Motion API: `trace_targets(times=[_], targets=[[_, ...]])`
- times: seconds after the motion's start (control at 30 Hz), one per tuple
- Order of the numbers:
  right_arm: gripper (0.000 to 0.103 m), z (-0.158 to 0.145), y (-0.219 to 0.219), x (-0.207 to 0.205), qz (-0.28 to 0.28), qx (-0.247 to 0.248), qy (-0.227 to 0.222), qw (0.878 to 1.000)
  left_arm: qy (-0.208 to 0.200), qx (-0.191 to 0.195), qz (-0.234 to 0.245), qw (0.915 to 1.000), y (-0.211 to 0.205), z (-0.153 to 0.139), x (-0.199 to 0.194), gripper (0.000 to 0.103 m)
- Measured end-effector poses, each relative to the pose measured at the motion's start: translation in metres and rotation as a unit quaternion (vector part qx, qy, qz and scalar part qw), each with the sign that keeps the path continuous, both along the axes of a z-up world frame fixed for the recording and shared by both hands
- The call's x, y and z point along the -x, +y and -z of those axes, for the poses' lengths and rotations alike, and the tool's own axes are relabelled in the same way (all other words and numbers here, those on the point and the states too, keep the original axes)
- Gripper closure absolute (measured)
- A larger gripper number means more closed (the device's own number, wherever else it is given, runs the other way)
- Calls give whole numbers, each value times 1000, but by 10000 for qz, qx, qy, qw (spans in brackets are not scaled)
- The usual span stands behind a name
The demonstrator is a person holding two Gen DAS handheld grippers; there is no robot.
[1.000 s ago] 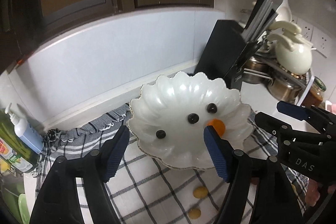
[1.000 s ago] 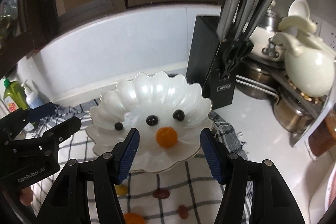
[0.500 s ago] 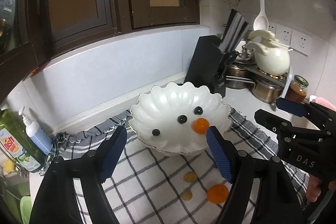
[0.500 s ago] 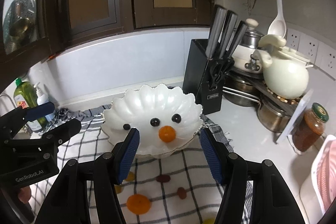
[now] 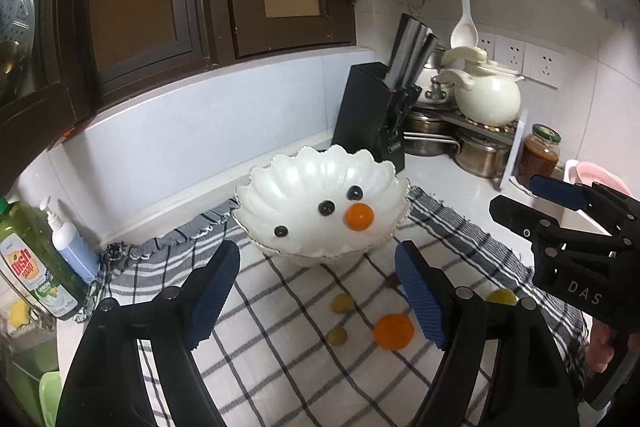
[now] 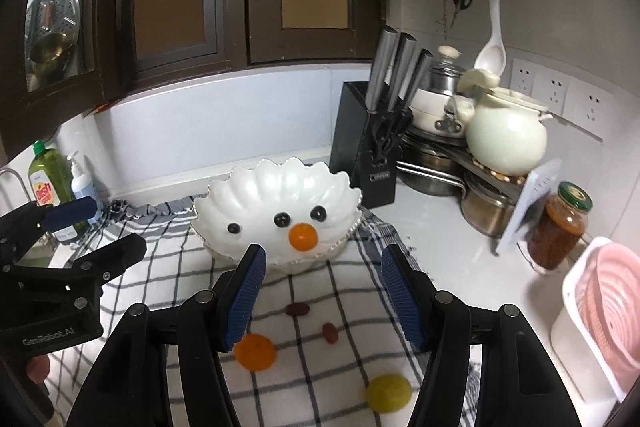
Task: Organize fruits
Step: 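Withdraw both open grippers away from the bowl, then grasp the large orange with the left gripper while the right gripper grasps the yellow-green citrus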
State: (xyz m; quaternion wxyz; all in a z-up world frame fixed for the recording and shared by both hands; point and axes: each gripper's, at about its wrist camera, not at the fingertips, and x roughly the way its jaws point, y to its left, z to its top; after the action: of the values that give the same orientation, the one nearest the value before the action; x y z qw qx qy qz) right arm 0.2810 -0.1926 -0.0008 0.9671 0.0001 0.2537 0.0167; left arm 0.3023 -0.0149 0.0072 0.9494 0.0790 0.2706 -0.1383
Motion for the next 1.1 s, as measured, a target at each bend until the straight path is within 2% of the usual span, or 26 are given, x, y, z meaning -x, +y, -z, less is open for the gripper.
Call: trace_targets(times=[0.37,0.5,1.1], targets=[[42,24,-18,25,309,-302,222,9988,139,-36,287,9995,-13,17,21,23],[42,34,-24,30,390,-399,402,9976,150,-157,394,9990,-19,25,28,23],[42,68,-34,43,564,-269,680,9957,509,-242,575,9967,-34,66,32,23]])
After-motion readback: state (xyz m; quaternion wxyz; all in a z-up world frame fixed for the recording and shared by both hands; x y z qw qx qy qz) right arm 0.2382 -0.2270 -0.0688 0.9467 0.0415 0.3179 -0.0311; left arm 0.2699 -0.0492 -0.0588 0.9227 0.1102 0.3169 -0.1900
